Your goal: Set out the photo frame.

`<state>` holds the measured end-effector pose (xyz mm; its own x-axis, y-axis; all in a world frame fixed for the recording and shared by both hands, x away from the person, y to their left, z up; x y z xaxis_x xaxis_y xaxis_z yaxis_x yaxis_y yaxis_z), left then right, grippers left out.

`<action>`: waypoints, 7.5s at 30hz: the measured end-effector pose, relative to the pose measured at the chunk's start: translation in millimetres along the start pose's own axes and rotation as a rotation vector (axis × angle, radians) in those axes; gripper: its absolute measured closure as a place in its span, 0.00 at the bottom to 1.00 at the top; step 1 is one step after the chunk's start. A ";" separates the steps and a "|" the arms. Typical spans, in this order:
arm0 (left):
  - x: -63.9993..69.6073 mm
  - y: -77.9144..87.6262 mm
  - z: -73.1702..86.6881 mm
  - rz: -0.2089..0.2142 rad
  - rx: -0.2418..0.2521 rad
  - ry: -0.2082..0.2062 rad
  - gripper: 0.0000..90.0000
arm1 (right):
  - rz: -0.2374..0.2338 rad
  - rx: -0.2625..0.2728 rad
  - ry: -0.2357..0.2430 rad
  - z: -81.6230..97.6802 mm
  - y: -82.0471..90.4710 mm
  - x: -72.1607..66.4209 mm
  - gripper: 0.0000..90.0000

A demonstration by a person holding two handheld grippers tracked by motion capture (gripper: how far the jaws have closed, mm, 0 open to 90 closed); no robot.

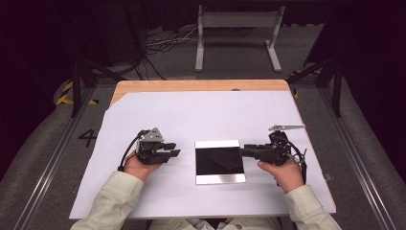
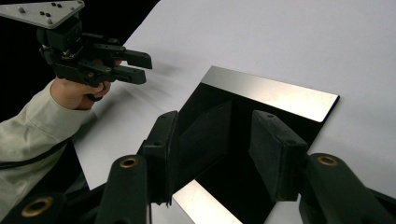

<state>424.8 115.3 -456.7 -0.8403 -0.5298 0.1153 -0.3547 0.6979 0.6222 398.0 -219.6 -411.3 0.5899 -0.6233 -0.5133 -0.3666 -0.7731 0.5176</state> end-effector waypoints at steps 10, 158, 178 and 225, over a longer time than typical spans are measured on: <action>0.0 -0.2 0.0 0.004 0.000 -0.001 0.72 | -0.005 -0.046 -0.010 4.3 -8.2 -1.3 0.58; -0.3 -2.7 3.8 0.005 -0.018 -0.003 0.71 | -0.095 0.038 0.295 -8.4 -3.0 -50.0 0.98; -1.2 -2.8 5.1 0.003 -0.015 0.005 0.71 | 0.021 0.110 0.437 -4.8 -6.0 -15.9 0.98; 0.3 -7.8 -0.5 0.018 -0.016 -0.014 0.70 | 0.050 -0.105 0.599 25.1 -0.5 9.3 0.98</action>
<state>427.5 109.4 -461.1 -0.8519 -0.5107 0.1160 -0.3331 0.6993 0.6325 385.6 -228.0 -433.5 0.8871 -0.4606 -0.0286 -0.3489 -0.7099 0.6118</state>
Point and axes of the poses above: each handheld gripper's, and its own axes: y roughly backward along the jaws, z roughly out of its underside, x roughly to its right, the point moved 5 cm from there along -y, roughly forward along the jaws
